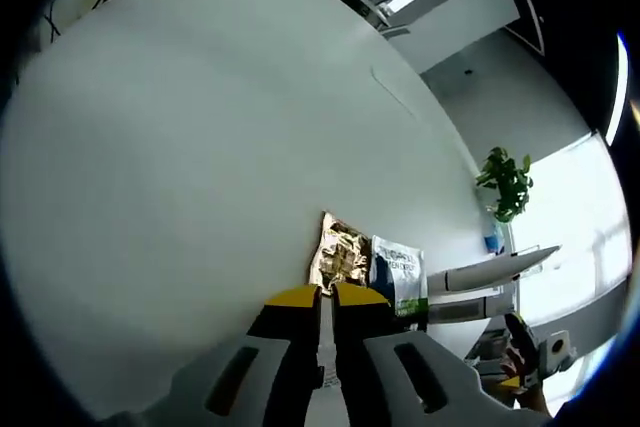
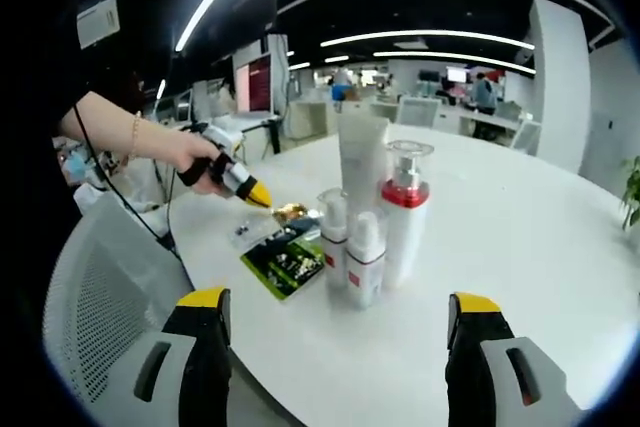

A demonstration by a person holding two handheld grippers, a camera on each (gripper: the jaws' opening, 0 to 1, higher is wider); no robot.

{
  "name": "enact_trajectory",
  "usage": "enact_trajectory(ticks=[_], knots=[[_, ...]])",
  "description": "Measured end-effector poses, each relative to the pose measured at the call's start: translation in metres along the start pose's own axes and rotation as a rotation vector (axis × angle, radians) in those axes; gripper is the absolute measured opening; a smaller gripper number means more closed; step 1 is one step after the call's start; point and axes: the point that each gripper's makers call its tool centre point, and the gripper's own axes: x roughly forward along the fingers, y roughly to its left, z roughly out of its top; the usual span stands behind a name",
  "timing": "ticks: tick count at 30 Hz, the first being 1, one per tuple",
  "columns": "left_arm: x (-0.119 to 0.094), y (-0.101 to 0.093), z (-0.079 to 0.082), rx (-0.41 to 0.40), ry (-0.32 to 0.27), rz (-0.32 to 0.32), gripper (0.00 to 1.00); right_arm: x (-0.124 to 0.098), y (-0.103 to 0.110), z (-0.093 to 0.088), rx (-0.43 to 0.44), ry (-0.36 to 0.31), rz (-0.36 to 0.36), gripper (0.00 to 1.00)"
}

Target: Arrange the skincare products in the storage area until every visible bottle or jar stands upright without overlapping.

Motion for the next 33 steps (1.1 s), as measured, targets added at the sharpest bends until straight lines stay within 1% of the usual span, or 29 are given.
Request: enact_trajectory(ticks=[2,4,5,6,7,8,9,10,11,14,15,16,18,19,20,22,24,25,26,27,29,33], knots=[[0.001,0.003,0.002,0.008,-0.001,0.009,0.00,0.000,0.000,0.000,0.003,0.000,0.001,0.93],[0.001,0.009,0.005,0.035,0.003,0.040,0.01,0.000,0.000,0.000,0.003,0.000,0.000,0.93],[0.000,0.014,0.007,0.097,0.005,0.072,0.04,0.000,0.000,0.000,0.004,0.000,0.000,0.93],[-0.001,0.014,0.009,0.149,0.006,0.089,0.06,0.000,0.000,0.000,0.003,0.000,0.000,0.93],[0.002,0.018,0.019,0.252,0.001,0.098,0.09,0.000,0.000,-0.001,0.003,0.002,0.001,0.93],[0.002,0.015,0.025,0.332,-0.012,0.099,0.12,0.001,0.000,-0.001,0.003,0.003,0.001,0.93],[0.001,0.007,0.028,0.449,-0.023,0.100,0.14,0.001,0.000,-0.001,0.002,0.004,0.003,0.93],[0.001,0.005,0.030,0.488,-0.024,0.101,0.15,0.001,0.000,-0.001,0.002,0.004,0.003,0.93],[-0.001,-0.004,0.029,0.590,-0.019,0.105,0.17,0.001,0.001,-0.001,0.002,0.005,0.004,0.93],[0.005,-0.009,0.037,0.751,0.002,0.108,0.17,0.001,0.001,-0.002,0.000,0.009,0.005,0.93],[0.003,-0.017,0.035,0.780,0.007,0.096,0.18,0.001,0.001,-0.002,-0.001,0.009,0.005,0.93],[0.007,-0.024,0.037,0.815,0.001,0.074,0.18,0.002,0.000,-0.003,0.001,0.008,0.005,0.93],[0.011,-0.031,0.034,0.861,0.009,0.051,0.22,0.002,0.000,-0.003,0.001,0.008,0.004,0.93],[0.017,-0.028,0.038,0.882,0.020,0.046,0.23,0.002,0.000,-0.003,0.002,0.006,0.004,0.93],[0.019,-0.025,0.037,0.908,0.050,0.049,0.24,0.002,0.000,-0.003,0.004,0.008,0.003,0.93],[0.021,-0.020,0.036,0.944,0.079,0.066,0.24,0.002,0.000,-0.003,0.003,0.010,0.002,0.93],[0.027,-0.018,0.033,0.965,0.098,0.074,0.27,0.002,0.000,-0.003,0.003,0.009,0.001,0.93],[0.028,-0.023,0.027,0.975,0.102,0.071,0.27,0.002,0.000,-0.003,0.004,0.009,0.000,0.93],[0.030,-0.022,0.027,0.976,0.107,0.069,0.27,0.001,0.000,-0.003,0.003,0.009,0.000,0.93],[0.034,-0.016,0.029,0.988,0.118,0.064,0.28,0.001,0.000,-0.003,0.004,0.009,-0.001,0.93],[0.036,-0.018,0.026,1.014,0.124,0.069,0.30,0.002,0.000,-0.003,0.004,0.010,-0.001,0.93],[0.044,-0.019,0.028,1.043,0.140,0.072,0.34,0.002,0.000,-0.003,0.002,0.013,0.000,0.93]])
